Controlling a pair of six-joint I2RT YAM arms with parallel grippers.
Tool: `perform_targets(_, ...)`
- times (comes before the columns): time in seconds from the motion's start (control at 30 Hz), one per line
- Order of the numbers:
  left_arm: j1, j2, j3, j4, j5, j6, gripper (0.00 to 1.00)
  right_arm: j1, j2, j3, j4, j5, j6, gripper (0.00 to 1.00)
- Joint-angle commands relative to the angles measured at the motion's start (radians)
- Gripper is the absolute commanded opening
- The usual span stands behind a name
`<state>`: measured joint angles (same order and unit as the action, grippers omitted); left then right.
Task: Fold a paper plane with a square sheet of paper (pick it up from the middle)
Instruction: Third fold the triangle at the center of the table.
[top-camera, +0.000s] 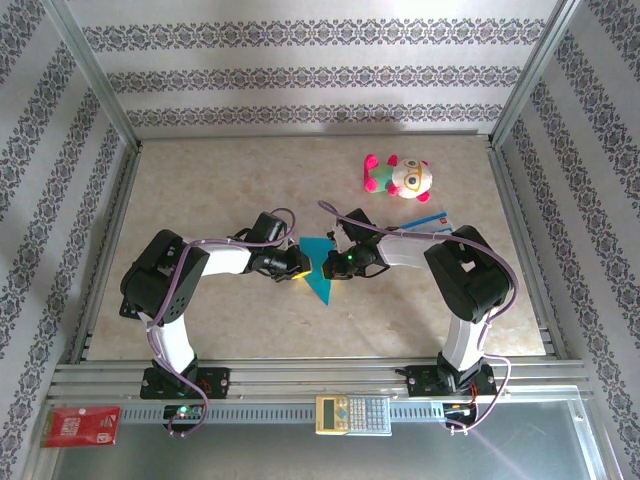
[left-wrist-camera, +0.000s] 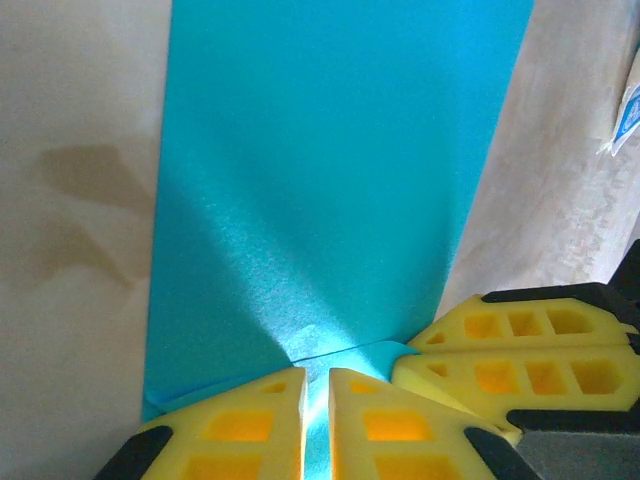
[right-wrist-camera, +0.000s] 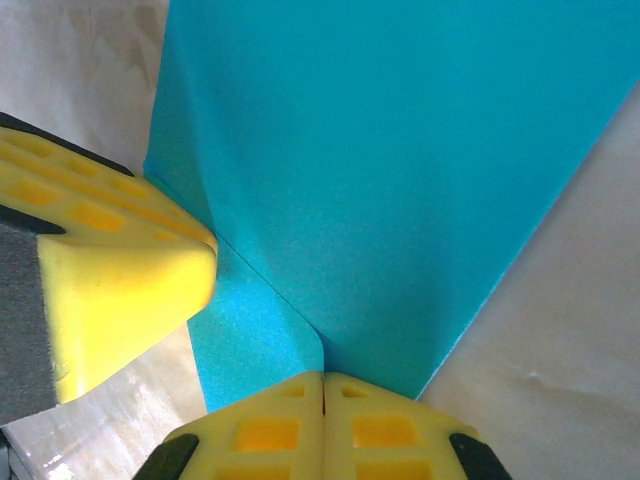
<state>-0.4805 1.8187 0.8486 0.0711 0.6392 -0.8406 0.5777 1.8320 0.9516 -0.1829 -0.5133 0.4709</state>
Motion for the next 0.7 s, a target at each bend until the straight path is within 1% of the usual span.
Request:
perform_targets(0.0,0.014,0.019,-0.043,-0.038,-0.033,0.018,0.14,0.001,0.064,-0.016,-0.096,0.075,-0.025,0.03)
perform_targets(0.13,0.015,0.01,-0.064,-0.056,-0.051,0.029,0.1,-0.005,0.057,0.004,-0.115,0.073,-0.037,0.04)
perform_targets(0.2,0.015,0.013,-0.068,-0.077,-0.064,0.045,0.06,-0.013,0.049,0.023,-0.133,0.072,-0.046,0.06)
perform_targets(0.33,0.014,0.032,-0.08,-0.092,-0.068,0.063,0.0,-0.028,0.019,0.057,-0.168,0.066,-0.061,0.12)
perform_targets(0.4,0.015,0.04,-0.08,-0.103,-0.072,0.073,0.0,-0.035,0.002,0.07,-0.184,0.064,-0.067,0.16)
perform_targets(0.53,0.015,0.044,-0.079,-0.132,-0.078,0.096,0.0,-0.061,-0.041,0.092,-0.224,0.065,-0.088,0.2)
perform_targets(0.67,0.014,0.042,-0.076,-0.146,-0.082,0.102,0.0,-0.088,-0.123,0.081,-0.239,0.051,-0.093,0.21)
